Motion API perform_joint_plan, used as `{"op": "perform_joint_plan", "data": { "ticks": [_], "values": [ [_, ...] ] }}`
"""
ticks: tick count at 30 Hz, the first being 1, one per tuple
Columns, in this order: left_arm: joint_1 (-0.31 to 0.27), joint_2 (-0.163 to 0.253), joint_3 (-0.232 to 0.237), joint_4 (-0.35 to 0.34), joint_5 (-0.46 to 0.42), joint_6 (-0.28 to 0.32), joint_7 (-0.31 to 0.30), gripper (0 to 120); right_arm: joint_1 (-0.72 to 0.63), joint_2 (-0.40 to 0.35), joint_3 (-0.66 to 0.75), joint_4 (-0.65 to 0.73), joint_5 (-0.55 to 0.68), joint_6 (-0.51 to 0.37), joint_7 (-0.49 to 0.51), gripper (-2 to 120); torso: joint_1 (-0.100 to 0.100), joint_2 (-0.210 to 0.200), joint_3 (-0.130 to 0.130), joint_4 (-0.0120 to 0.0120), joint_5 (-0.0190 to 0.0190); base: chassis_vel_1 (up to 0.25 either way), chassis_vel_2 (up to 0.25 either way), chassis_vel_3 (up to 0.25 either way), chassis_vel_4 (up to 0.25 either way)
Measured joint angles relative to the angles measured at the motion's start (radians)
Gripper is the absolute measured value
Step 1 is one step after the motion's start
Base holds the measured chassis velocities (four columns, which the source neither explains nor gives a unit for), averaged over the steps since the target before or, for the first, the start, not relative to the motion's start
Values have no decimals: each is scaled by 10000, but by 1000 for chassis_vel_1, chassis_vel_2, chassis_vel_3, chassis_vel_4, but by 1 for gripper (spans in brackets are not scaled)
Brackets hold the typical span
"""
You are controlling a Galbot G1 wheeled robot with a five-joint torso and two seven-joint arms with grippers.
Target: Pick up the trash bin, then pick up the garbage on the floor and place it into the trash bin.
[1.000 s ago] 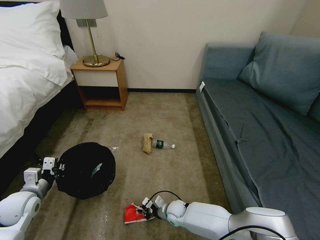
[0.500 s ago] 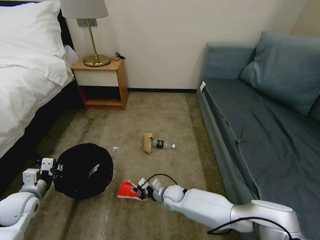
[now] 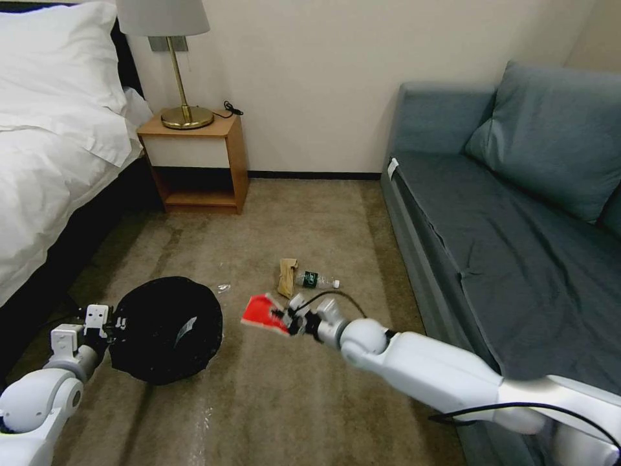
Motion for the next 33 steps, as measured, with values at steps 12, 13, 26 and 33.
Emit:
{"op": "perform_joint_plan", "data": {
  "ticks": [12, 13, 26, 33],
  "values": [
    [-380, -145, 340, -21, -159, 95, -51, 1, 1614, 1717, -377, 525, 1161, -220, 162, 1, -2, 0, 0, 10, -3, 0, 0, 0, 0],
    [-380, -145, 340, -21, -159, 95, -51, 1, 1614, 1717, -377, 525, 1161, -220, 162, 1, -2, 0, 0, 10, -3, 0, 0, 0, 0],
    [-493, -271, 526, -426, -358, 288, -209, 1, 1822, 3598, -1596, -1794, 881, 331, -84, 1, -2, 0, 0, 5, -2, 0, 0, 0, 0],
    [-239, -337, 351, -552, -365, 277, -199, 1, 1523, 3797, -1703, -2498, 621, 384, 65, 19, -1, 0, 0, 3, -1, 0, 0, 0, 0]
  ]
}}
